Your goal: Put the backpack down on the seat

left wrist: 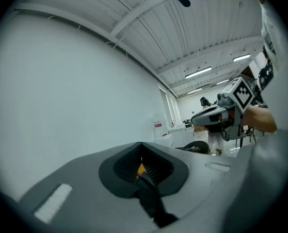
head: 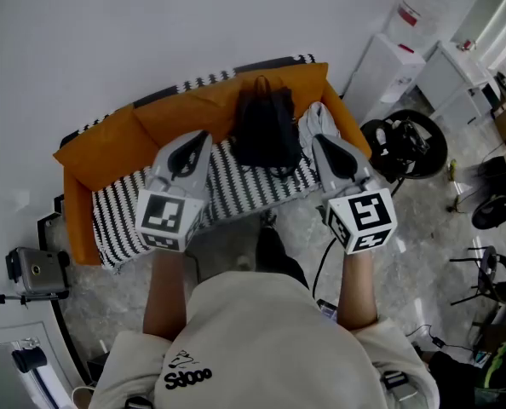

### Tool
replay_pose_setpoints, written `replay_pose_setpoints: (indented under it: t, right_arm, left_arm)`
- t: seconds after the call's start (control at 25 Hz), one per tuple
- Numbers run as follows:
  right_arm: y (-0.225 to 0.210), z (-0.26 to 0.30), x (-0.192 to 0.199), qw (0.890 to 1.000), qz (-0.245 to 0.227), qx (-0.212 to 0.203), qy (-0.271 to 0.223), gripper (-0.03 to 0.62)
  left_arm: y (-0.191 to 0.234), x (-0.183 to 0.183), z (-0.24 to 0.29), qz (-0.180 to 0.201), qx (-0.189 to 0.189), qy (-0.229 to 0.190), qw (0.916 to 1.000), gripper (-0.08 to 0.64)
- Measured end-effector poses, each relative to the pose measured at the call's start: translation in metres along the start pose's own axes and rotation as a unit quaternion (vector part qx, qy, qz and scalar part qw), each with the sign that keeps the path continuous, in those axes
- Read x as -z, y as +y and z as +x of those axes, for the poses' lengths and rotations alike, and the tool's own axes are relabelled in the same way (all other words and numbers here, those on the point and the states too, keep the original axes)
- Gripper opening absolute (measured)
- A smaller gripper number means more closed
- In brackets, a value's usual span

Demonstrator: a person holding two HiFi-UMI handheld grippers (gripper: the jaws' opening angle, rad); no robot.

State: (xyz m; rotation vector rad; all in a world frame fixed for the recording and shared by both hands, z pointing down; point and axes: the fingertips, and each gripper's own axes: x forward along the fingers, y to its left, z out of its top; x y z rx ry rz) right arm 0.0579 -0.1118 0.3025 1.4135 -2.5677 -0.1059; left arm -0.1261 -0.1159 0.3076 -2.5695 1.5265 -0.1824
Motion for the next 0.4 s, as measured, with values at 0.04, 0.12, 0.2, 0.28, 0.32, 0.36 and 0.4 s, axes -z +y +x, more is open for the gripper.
replay_pose_setpoints:
  t: [0.04, 0.12, 0.2, 0.28, 0.32, 0.36, 0.4]
  right_arm:
    - [-0.0001, -0.0001, 0.0006, 1.000, -0.001, 0.000, 0.001, 0.002]
    - [-0.0011, -0.0008, 0.0022, 1.000, -0.003, 0.000, 0.002, 0.002]
    - [-0.0031, -0.0008, 0.0036, 1.000, -0.005, 0.000, 0.004, 0.002]
    - [-0.0052, 0.0007, 0.0043, 1.000, -0.006, 0.000, 0.006, 0.002]
    - [-0.0061, 0.0019, 0.0045, 1.000, -0.007, 0.000, 0.007, 0.002]
    - [-0.0070, 0.0031, 0.0049, 1.000, -0.007, 0.000, 0.007, 0.002]
    - [-0.0078, 0.0044, 0.0052, 1.000, -0.007, 0.001, 0.008, 0.002]
  left_arm:
    - [-0.0001, 0.0009, 0.0003, 0.000, 0.000, 0.001, 1.0000, 0.011]
    - [-0.0013, 0.0019, 0.0011, 0.000, 0.000, 0.002, 1.0000, 0.011]
    - [-0.0023, 0.0024, 0.0030, -0.001, 0.000, 0.002, 1.0000, 0.011]
    - [-0.0019, 0.0021, 0.0055, -0.002, 0.000, 0.002, 1.0000, 0.011]
    - [-0.0014, 0.0023, 0.0068, -0.003, 0.000, 0.002, 1.0000, 0.011]
    - [-0.0008, 0.0027, 0.0080, -0.004, 0.001, 0.002, 1.0000, 0.011]
    - [-0.0003, 0.0031, 0.0093, -0.004, 0.001, 0.003, 1.0000, 0.011]
